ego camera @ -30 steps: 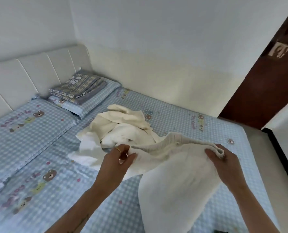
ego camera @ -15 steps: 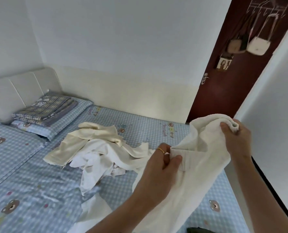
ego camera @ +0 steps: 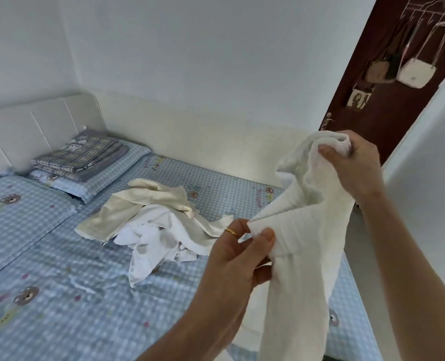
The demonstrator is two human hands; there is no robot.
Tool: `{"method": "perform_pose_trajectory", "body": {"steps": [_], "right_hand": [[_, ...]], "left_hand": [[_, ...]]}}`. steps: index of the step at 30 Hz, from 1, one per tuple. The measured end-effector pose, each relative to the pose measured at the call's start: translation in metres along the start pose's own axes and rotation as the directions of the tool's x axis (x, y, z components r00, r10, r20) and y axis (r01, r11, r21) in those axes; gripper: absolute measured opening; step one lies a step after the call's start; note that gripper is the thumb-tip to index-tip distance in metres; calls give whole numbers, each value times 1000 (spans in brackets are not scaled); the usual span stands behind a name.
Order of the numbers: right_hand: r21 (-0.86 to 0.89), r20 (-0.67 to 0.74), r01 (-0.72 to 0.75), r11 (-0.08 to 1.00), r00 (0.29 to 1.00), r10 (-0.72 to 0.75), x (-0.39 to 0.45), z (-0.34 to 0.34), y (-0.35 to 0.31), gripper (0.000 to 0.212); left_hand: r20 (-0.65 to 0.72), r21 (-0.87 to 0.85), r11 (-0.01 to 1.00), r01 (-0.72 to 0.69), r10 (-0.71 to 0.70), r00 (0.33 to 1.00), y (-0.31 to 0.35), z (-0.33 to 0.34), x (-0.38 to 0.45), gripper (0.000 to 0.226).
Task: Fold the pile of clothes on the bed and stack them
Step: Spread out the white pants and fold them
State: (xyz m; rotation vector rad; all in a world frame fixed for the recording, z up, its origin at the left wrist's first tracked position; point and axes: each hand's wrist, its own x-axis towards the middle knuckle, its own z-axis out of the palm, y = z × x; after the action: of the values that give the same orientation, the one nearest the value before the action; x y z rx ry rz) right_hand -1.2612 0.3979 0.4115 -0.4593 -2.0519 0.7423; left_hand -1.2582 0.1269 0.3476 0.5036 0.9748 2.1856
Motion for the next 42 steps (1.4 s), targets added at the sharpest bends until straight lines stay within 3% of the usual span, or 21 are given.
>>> {"method": "perform_pose_trajectory", "body": {"steps": [5, 9, 13, 17, 21, 27, 29, 32, 35, 38, 40, 42], "right_hand": [[-65, 415, -8, 998, 909, 34, -21, 102, 3, 10], [-105, 645, -60, 993, 755, 114, -41, 189, 5, 22], [-216, 813, 2, 976, 554, 179, -60, 281, -6, 28], [-220, 897, 6, 975, 395, 200, -83, 378, -18, 25], [-231, 942, 35, 972, 259, 214, -116, 492, -30, 43], [-175, 981, 125, 977, 109, 162, -188, 678, -29, 41], [-197, 979, 126, 972, 85, 187, -217, 740, -20, 33], [-152, 984, 99, 983, 104, 142, -257, 817, -9, 51], [-163, 984, 135, 977, 98, 151, -293, 881, 2, 54], [-201, 974, 186, 962, 139, 176, -321, 928, 19, 12], [-241, 964, 221, 945, 169, 206, -334, 953, 32, 37], [-265, 949, 266, 927, 245, 201, -347, 964, 39, 38]], "left_hand": [[-296, 123, 992, 38, 0, 955, 7, -101, -20, 9], [-524, 189, 977, 98, 16, 851, 12, -199, -40, 11], [-680, 222, 962, 160, 35, 732, 14, -288, -57, 12], [-802, 199, 947, 251, 10, 597, 11, -375, -68, 13], [-881, 175, 920, 351, -13, 472, 9, -469, -77, 12], [-957, 226, 825, 517, 90, 275, 4, -615, -86, 15], [-970, 213, 794, 570, 100, 224, 0, -665, -86, 16], [-982, 185, 741, 646, 107, 159, -7, -732, -85, 20], [-978, 209, 668, 714, 132, 164, -13, -790, -82, 17], [-975, 222, 629, 745, 148, 166, -21, -841, -74, 16], [-977, 212, 599, 772, 137, 162, -25, -868, -68, 15], [-980, 201, 560, 804, 116, 164, -30, -888, -62, 13]]}}
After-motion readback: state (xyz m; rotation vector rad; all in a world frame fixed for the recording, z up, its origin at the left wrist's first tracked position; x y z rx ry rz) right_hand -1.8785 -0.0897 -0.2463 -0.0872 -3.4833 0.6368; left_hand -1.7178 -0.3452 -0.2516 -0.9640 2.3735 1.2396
